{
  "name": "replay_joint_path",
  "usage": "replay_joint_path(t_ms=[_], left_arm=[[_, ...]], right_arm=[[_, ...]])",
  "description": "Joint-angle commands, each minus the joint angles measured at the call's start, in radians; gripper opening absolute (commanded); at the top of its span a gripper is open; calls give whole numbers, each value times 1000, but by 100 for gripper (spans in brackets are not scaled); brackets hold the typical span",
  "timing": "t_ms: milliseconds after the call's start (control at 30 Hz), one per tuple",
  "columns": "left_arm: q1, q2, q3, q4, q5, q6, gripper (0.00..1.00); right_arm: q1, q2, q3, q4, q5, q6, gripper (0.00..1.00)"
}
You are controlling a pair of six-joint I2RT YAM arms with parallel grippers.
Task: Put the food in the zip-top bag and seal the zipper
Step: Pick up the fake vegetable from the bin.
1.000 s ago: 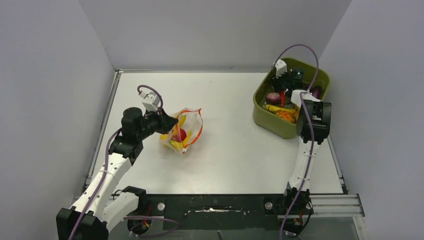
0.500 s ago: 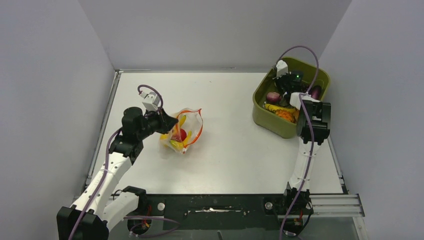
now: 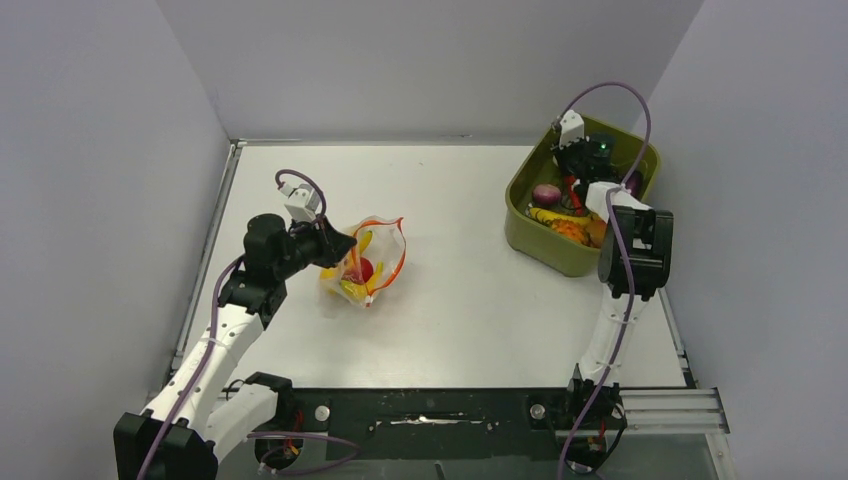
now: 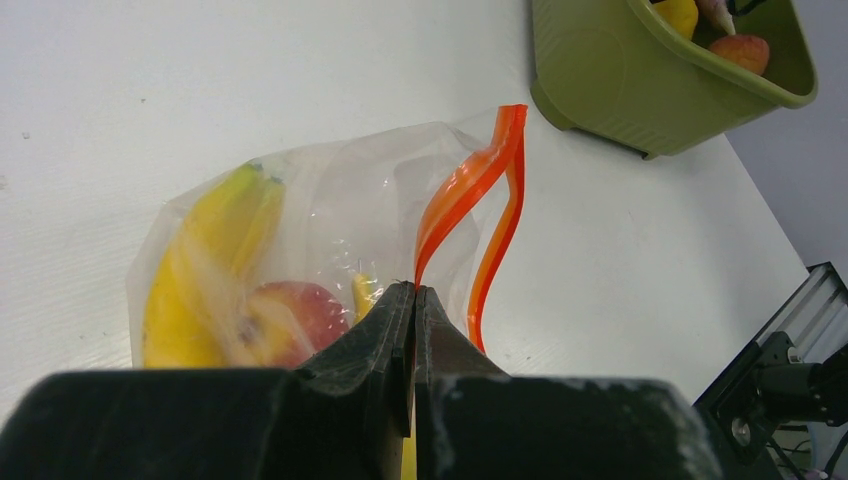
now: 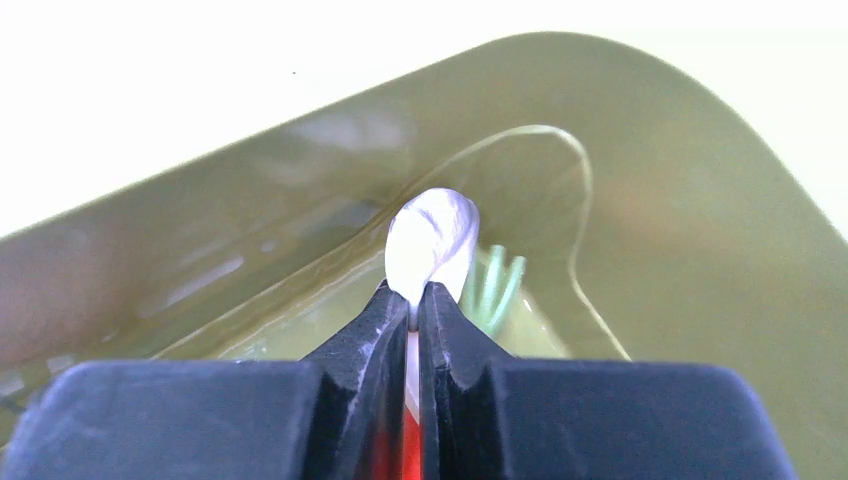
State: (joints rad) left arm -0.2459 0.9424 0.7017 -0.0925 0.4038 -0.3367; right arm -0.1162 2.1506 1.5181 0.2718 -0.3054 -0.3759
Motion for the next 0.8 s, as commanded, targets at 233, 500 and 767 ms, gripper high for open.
replay_joint_path(t_ms=[233,500,767], left_arm=[[9,24,46,-4,13,-1,0],[10,22,47,-26,-20,1,0],[11,-3,23,0,-8,-10,0]], right_arm=[[34,-264,-90,-114,129,106,0],[69,-448,-207,-116,78,258,0],[159,-589,-247,-244,47,354,0]])
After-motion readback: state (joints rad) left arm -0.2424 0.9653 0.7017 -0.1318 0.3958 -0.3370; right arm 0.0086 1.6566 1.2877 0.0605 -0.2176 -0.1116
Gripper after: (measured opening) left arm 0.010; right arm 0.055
